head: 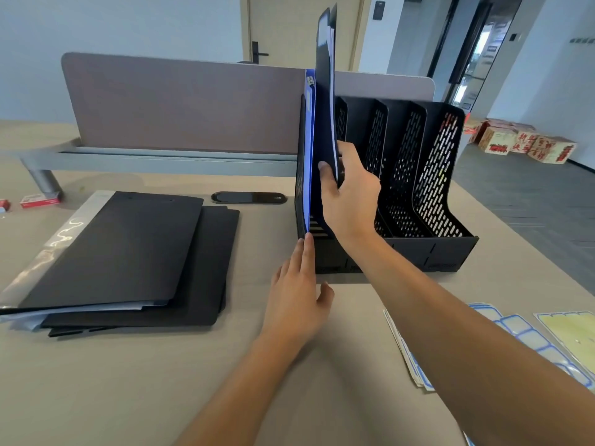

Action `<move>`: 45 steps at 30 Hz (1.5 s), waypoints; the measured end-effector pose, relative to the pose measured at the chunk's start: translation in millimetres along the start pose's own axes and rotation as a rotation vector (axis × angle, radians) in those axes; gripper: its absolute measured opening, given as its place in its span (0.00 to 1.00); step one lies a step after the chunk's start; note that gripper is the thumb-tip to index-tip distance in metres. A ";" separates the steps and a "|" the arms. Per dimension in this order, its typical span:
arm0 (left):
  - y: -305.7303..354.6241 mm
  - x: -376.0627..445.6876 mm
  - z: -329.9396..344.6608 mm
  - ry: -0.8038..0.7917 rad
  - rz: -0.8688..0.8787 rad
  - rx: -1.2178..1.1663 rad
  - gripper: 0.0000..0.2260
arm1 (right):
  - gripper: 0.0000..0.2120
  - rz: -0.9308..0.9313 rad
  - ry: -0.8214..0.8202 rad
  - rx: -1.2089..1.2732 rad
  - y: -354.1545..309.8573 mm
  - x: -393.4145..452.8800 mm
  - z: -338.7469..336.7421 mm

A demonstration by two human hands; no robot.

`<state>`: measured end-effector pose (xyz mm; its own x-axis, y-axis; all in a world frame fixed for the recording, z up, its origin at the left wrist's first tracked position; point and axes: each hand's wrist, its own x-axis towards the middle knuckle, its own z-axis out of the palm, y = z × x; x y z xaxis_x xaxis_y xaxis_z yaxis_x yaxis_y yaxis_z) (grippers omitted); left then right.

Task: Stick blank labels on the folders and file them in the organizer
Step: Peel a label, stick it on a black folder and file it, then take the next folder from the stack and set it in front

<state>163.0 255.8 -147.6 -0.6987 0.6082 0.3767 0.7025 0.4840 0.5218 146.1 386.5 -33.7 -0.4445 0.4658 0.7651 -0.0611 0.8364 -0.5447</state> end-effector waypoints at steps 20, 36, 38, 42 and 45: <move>-0.5 -0.9 -4.5 -0.053 -0.043 -0.074 0.42 | 0.17 0.203 -0.292 0.038 24.4 -28.7 -3.5; -4.1 -8.5 -9.2 -0.051 -0.055 0.070 0.37 | 0.28 0.256 -0.481 0.024 11.1 -45.5 -32.2; -4.9 -9.7 -10.9 -0.034 -0.032 0.213 0.34 | 0.28 0.234 -0.481 -0.018 4.3 -50.4 -38.7; -7.5 -18.3 -26.9 -0.052 -0.109 0.380 0.26 | 0.27 0.083 -0.478 -0.141 -15.8 -64.4 -52.8; -17.2 -31.6 -54.5 -0.028 -0.176 0.419 0.20 | 0.25 0.017 -0.494 -0.145 -35.1 -74.8 -57.5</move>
<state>165.6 194.0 -126.8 -0.8128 0.5075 0.2862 0.5711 0.7911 0.2192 232.9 338.9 -52.1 -0.8156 0.3168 0.4841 0.0587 0.8778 -0.4755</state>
